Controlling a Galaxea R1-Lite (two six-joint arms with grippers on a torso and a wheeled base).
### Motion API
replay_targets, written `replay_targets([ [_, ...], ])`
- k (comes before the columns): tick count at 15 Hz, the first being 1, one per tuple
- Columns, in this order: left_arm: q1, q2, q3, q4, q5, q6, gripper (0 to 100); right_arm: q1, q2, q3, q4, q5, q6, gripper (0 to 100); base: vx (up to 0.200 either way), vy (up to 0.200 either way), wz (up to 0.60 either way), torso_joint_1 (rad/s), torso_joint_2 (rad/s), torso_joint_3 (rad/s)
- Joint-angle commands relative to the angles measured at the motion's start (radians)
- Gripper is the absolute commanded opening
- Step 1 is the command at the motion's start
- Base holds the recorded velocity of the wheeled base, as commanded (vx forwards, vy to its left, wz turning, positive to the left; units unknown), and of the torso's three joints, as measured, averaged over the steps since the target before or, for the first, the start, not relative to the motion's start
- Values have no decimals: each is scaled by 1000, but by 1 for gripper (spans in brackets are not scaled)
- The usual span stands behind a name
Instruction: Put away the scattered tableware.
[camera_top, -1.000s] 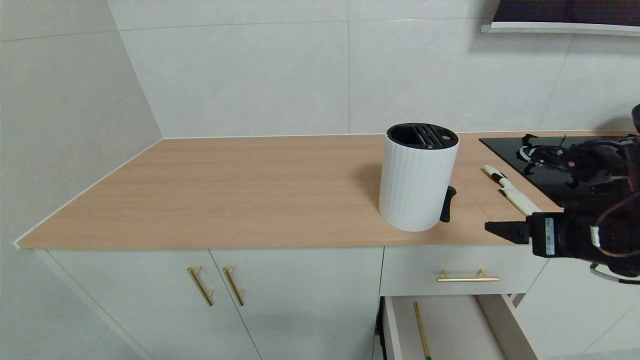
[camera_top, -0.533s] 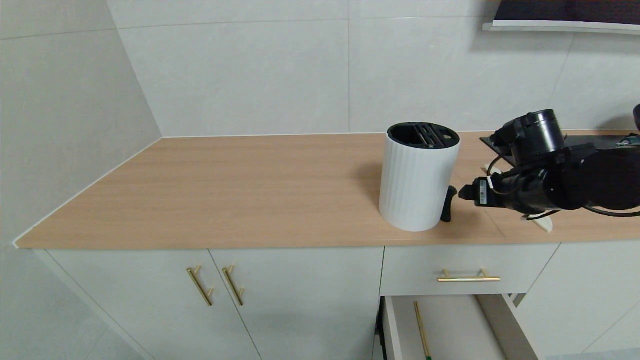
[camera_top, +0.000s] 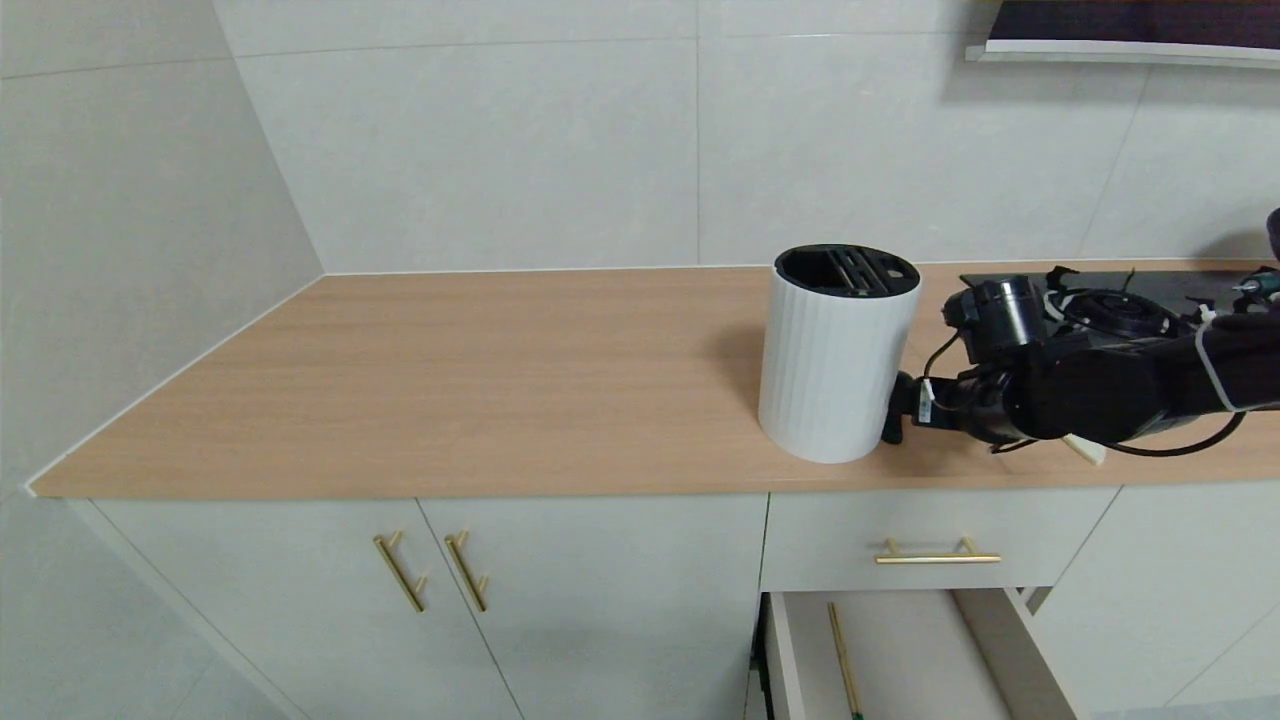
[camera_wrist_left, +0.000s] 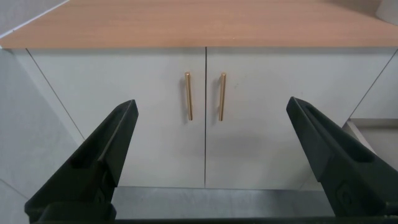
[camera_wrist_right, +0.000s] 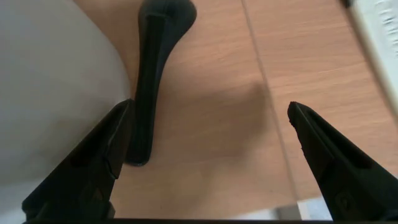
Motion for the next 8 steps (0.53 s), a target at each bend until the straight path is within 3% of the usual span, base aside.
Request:
replay_targets([
  [1,0,0,0,0,1,0,100,-4,28,0,-10,0,4,100,0,0,0,0,0,0],
  [8,0,0,0,0,1,0,100,-1,42,-4,-54,7,34,100,0,0,0,0,0,0],
])
